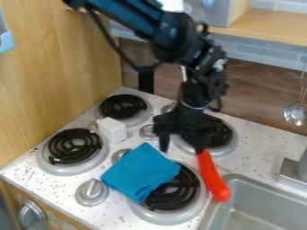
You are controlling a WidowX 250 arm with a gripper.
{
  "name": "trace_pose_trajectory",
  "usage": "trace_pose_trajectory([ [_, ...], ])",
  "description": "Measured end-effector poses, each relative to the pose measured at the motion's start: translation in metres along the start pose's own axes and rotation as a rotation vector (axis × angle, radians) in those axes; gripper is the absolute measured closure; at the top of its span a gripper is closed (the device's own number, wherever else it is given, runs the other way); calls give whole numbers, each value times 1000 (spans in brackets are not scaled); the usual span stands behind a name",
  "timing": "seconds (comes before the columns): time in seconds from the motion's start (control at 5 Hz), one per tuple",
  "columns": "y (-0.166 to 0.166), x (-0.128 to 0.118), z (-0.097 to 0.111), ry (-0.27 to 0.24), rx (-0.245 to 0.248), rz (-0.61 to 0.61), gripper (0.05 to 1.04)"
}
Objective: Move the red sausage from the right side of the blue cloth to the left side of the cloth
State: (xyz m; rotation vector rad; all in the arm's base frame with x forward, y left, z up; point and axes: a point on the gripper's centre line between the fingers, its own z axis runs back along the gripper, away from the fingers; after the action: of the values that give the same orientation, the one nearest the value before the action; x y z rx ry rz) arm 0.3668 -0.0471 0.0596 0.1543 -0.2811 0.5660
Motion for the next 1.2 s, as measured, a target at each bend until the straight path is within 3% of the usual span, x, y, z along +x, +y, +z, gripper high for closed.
trace_pose_trajectory([
  [0.2, -17, 2, -5, -26, 8, 24, 79],
  [0.8, -26, -6, -42, -1, 56, 204, 79],
  [1.2, -38, -3, -49, -14, 56, 245, 79],
])
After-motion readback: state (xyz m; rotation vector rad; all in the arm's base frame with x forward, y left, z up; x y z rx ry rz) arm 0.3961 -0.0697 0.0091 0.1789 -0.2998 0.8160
